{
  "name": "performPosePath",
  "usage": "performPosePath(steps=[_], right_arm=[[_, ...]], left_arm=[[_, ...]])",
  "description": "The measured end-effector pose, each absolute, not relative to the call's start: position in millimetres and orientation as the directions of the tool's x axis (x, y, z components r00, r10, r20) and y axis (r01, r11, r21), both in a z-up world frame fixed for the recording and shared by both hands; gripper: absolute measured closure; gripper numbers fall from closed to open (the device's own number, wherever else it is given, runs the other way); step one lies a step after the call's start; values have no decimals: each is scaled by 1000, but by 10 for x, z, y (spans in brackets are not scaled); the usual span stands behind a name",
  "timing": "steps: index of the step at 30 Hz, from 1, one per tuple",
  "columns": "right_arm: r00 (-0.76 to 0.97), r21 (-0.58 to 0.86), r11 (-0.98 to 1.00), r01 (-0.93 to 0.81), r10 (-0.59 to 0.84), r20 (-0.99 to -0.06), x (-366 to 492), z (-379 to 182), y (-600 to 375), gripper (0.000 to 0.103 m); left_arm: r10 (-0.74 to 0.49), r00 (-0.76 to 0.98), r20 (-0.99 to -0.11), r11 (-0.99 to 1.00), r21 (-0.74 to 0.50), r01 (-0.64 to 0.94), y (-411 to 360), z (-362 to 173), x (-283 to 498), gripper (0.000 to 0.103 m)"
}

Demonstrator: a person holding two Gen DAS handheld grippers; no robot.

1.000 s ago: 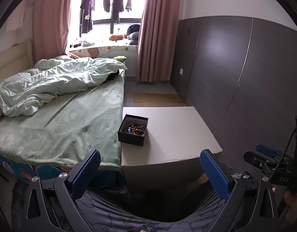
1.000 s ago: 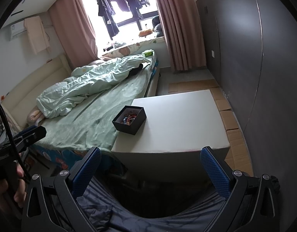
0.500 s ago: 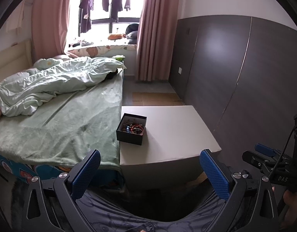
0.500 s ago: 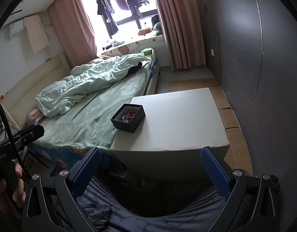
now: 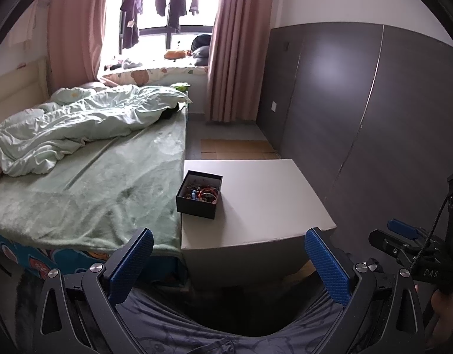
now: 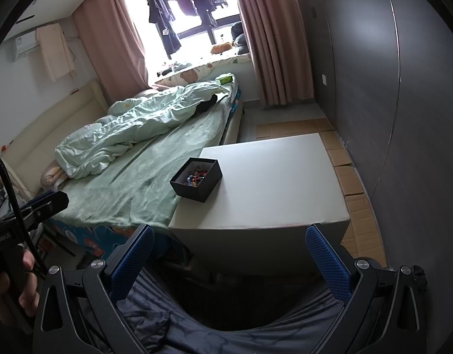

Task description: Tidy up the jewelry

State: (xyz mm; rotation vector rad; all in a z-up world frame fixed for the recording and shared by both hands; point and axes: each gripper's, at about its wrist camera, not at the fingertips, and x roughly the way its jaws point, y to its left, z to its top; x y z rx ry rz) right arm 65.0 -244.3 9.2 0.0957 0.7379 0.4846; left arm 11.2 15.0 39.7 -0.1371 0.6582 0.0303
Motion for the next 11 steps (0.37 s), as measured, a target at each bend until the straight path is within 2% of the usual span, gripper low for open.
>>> performPosePath(steps=[11], right_arm=[[628,255,885,-389,458,-629,642,58,-2439,0]], left_arm=[[-19,800,-600,993,-105,-56,98,370,112,0]])
